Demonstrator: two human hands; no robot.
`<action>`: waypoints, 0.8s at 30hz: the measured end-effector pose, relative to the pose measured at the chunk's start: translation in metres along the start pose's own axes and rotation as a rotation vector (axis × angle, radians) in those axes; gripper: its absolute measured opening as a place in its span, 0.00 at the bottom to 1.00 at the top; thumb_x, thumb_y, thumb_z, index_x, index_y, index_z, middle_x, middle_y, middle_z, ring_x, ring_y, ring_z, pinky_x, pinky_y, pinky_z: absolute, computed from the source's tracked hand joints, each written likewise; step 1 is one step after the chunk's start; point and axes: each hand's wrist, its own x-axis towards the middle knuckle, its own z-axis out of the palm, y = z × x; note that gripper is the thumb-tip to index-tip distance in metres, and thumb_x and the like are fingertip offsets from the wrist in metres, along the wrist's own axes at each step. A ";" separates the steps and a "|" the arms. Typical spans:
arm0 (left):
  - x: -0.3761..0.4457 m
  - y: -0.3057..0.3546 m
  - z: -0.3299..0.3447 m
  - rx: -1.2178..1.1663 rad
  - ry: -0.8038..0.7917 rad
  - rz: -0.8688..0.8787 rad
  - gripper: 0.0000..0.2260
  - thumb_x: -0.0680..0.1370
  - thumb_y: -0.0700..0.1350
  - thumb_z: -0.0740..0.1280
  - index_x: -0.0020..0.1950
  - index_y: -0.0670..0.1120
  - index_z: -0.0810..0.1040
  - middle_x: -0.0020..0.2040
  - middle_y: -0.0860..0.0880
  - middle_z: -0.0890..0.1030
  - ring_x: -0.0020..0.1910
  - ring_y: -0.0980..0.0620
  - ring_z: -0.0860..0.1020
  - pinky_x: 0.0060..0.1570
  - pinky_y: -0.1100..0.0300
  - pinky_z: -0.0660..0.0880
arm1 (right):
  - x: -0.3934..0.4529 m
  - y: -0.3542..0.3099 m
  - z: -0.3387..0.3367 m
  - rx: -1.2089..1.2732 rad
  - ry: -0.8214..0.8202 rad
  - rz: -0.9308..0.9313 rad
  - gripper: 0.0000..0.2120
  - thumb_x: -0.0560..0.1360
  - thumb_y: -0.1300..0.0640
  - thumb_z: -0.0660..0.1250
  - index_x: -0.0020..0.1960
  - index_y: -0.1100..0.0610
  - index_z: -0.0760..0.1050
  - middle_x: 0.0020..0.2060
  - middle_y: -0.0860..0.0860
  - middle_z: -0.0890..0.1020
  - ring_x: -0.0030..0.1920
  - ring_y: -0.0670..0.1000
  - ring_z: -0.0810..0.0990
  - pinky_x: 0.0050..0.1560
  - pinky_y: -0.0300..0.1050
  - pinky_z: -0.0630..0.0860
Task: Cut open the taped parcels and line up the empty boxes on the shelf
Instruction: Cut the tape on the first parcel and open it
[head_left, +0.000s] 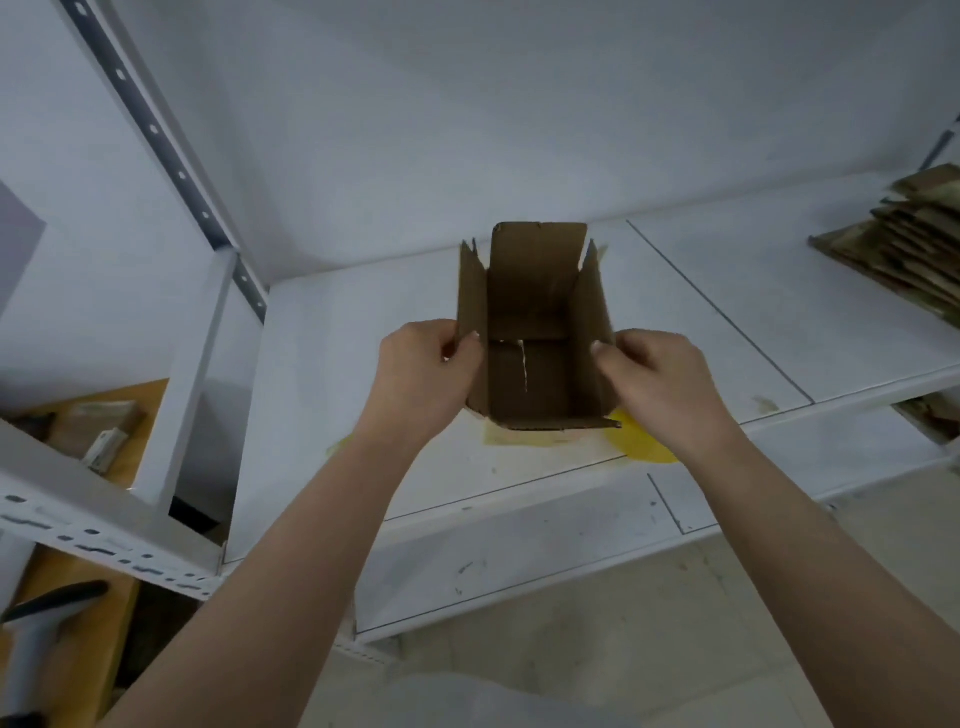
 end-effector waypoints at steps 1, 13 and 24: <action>0.003 -0.005 -0.004 -0.004 -0.004 -0.043 0.17 0.81 0.45 0.61 0.32 0.41 0.70 0.28 0.48 0.71 0.26 0.54 0.68 0.26 0.67 0.63 | 0.004 0.003 -0.001 -0.029 0.048 -0.007 0.21 0.79 0.54 0.65 0.28 0.53 0.68 0.23 0.47 0.70 0.29 0.49 0.71 0.31 0.40 0.65; 0.025 -0.061 -0.045 0.102 -0.040 -0.157 0.14 0.77 0.56 0.69 0.38 0.48 0.83 0.32 0.52 0.84 0.36 0.57 0.83 0.51 0.52 0.81 | 0.056 -0.030 0.053 0.065 -0.051 -0.033 0.19 0.83 0.54 0.58 0.41 0.63 0.78 0.23 0.51 0.79 0.22 0.42 0.78 0.31 0.30 0.70; 0.092 -0.128 -0.070 0.335 0.079 -0.277 0.10 0.79 0.50 0.65 0.45 0.45 0.80 0.33 0.54 0.80 0.32 0.60 0.77 0.30 0.67 0.66 | 0.129 -0.083 0.131 0.110 -0.136 -0.045 0.17 0.82 0.51 0.60 0.47 0.64 0.79 0.36 0.57 0.84 0.26 0.47 0.81 0.42 0.47 0.83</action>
